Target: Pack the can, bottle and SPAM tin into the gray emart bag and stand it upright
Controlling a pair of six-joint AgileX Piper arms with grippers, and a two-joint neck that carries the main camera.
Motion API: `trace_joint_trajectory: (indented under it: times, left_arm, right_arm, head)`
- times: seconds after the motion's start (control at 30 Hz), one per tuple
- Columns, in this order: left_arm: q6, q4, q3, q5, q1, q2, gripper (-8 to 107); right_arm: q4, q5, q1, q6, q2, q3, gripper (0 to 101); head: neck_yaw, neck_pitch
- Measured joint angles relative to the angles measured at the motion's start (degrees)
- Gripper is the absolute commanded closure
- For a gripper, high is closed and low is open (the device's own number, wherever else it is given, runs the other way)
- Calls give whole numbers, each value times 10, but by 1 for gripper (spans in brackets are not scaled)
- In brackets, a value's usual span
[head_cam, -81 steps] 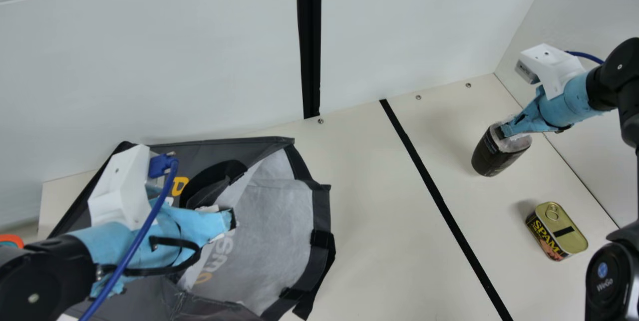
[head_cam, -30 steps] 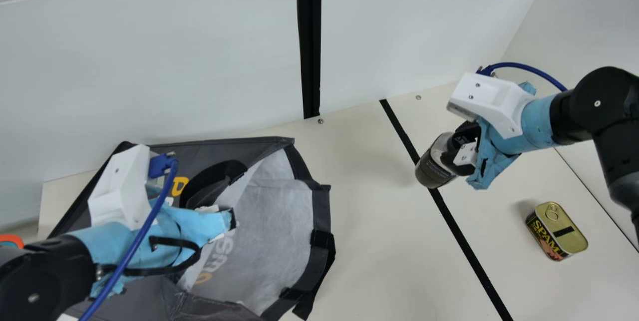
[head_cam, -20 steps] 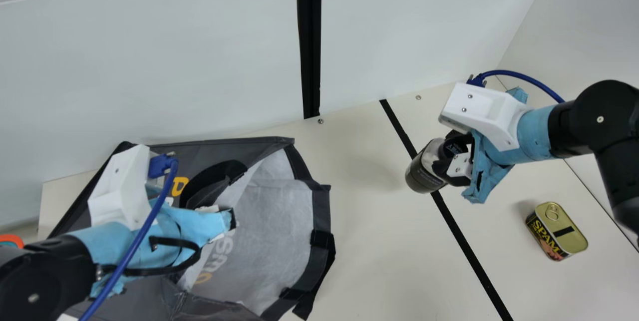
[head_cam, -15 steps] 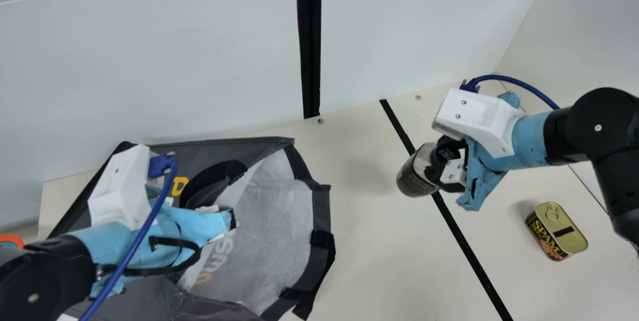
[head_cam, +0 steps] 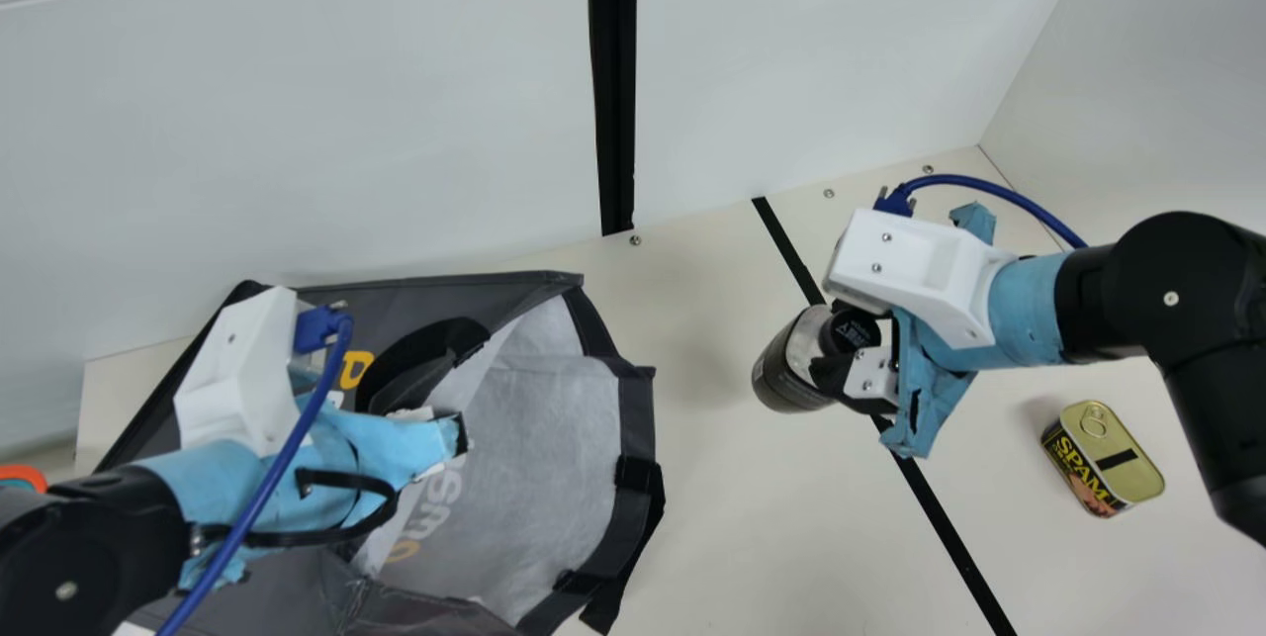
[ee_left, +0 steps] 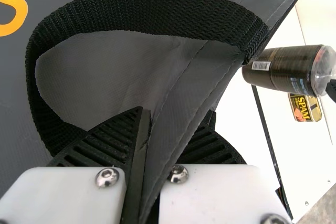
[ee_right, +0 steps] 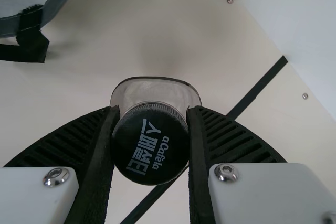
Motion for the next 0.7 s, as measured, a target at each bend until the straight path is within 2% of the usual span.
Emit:
trace_joint_trajectory:
  times: [0.33,0.7]
  left_arm:
    - [0,0,0,0,0,0,107]
    - [0,0,0,0,0,0,107]
  right_arm:
    - [9,0,31,11,-30,17,101]
    - [13,1,99,62,-68,38,101]
  head:
    - [0,0]
    - [0,0]
